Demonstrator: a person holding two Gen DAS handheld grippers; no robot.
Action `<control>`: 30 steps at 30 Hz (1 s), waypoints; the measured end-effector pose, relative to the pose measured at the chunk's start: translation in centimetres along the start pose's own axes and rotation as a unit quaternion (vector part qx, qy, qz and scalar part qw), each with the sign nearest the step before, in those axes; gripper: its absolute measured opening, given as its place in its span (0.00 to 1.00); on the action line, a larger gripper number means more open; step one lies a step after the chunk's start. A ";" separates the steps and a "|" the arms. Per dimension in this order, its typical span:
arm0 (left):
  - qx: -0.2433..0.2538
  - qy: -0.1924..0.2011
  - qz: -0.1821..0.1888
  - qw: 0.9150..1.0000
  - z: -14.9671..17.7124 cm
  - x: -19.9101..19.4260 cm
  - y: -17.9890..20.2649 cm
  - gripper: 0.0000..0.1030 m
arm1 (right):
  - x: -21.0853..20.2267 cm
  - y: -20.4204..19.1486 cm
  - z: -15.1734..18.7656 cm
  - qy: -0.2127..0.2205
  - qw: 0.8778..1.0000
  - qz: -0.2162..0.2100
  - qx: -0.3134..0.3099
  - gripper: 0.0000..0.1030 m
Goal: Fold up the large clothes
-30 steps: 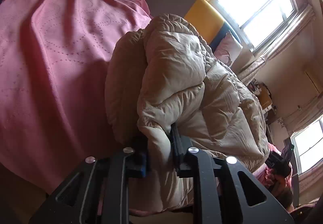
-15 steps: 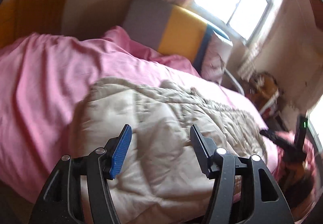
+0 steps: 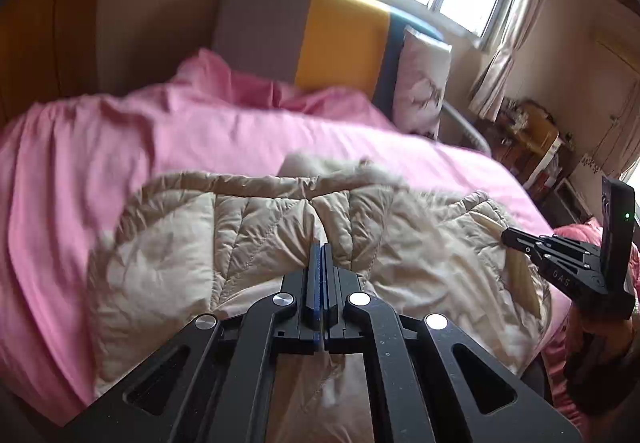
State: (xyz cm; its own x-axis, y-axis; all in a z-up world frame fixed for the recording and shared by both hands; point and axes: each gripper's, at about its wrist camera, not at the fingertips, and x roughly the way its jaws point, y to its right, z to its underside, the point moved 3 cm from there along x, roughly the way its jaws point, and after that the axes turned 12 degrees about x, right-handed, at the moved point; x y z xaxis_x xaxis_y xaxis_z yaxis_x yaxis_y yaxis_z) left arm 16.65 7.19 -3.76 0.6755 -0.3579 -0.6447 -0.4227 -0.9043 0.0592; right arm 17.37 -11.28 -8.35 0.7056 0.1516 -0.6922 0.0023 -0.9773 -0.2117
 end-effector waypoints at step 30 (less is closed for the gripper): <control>-0.034 -0.023 0.008 0.999 6.1 10.2 -5.0 0.00 | 11.8 5.6 3.8 -0.008 0.997 0.005 0.073 0.00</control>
State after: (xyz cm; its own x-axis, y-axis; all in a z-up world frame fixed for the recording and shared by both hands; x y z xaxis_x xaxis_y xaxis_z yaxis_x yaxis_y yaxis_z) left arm 21.97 9.46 -15.28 0.6404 -0.3627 -0.6770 -0.3905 -0.9128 0.1197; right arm 23.06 -14.38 -20.30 0.6939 0.1446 -0.7054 -0.1092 -0.9472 -0.3016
